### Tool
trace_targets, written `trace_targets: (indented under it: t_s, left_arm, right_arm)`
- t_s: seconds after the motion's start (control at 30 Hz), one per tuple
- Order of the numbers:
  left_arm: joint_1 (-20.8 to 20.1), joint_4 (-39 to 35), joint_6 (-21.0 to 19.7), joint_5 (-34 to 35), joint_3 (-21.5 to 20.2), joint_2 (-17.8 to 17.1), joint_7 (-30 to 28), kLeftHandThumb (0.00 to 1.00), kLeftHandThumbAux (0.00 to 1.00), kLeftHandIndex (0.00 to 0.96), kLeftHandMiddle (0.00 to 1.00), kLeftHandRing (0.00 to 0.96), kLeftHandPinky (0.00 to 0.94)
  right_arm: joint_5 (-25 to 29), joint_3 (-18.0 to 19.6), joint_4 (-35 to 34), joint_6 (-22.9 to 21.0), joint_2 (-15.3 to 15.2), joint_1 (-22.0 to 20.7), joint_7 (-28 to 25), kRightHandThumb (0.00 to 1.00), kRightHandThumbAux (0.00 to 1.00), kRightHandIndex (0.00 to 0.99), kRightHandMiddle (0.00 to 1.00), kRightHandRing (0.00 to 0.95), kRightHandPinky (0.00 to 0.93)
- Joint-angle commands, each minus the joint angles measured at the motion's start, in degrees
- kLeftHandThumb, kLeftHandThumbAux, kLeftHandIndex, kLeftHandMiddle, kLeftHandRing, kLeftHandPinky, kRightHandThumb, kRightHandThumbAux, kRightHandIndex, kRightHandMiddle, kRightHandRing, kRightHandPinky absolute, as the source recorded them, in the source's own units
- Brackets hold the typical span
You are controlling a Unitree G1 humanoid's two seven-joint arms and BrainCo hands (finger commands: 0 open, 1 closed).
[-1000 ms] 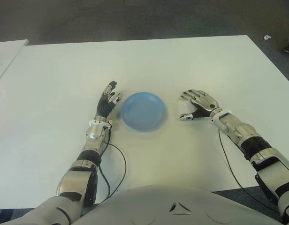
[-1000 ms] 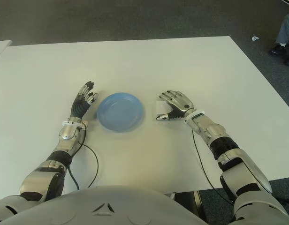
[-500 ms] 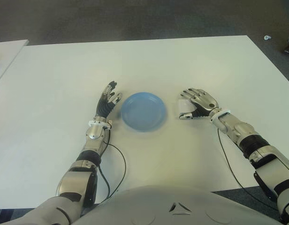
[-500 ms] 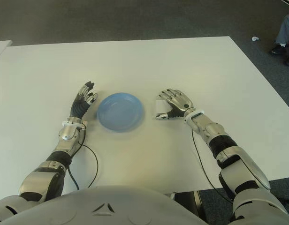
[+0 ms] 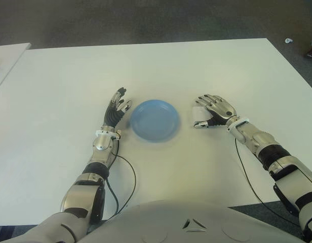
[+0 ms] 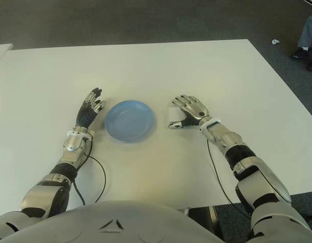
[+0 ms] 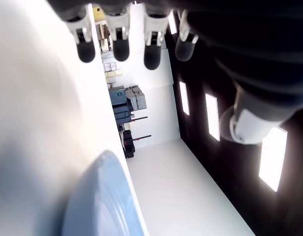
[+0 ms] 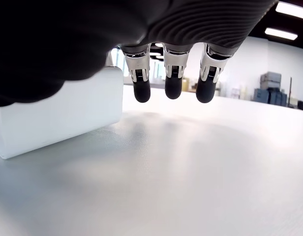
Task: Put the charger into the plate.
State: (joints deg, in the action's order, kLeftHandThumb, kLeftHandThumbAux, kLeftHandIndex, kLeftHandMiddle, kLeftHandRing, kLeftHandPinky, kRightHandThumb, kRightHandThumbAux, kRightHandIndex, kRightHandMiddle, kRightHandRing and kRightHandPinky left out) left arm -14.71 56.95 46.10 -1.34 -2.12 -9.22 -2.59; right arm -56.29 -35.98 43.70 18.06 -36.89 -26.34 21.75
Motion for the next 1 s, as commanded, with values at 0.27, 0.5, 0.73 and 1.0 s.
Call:
trace_targets:
  t_s: [0.27,0.5,0.73,1.0]
  left_arm:
    - [6.7,4.4,-0.3,-1.5,0.8,0.5,-0.3,0.000,0.536,0.078,0.107,0.050,0.001]
    - [6.7,4.4,-0.8,-1.6,0.9,0.5,-0.2,0.000,0.540,0.078,0.107,0.053,0.009]
    - [6.5,4.5,-1.4,-1.9,1.3,0.4,-0.4,0.000,0.545,0.069,0.090,0.031,0.000]
    - [6.6,4.3,-1.4,-2.2,1.6,0.2,-0.2,0.000,0.539,0.063,0.085,0.024,0.000]
  right_arm:
    - [-1.7,-1.6,3.7,0.1,1.2,2.0,8.6,0.518,0.401,0.383,0.523,0.525,0.556]
    - [-1.6,-1.4,4.0,-1.4,1.6,2.2,13.1,0.707,0.670,0.432,0.694,0.714,0.761]
    - [1.0,0.2,2.8,-1.7,1.8,3.1,10.9,0.738,0.703,0.440,0.799,0.807,0.829]
    - [3.3,1.3,0.8,0.1,0.9,3.9,7.8,0.744,0.708,0.440,0.830,0.832,0.838]
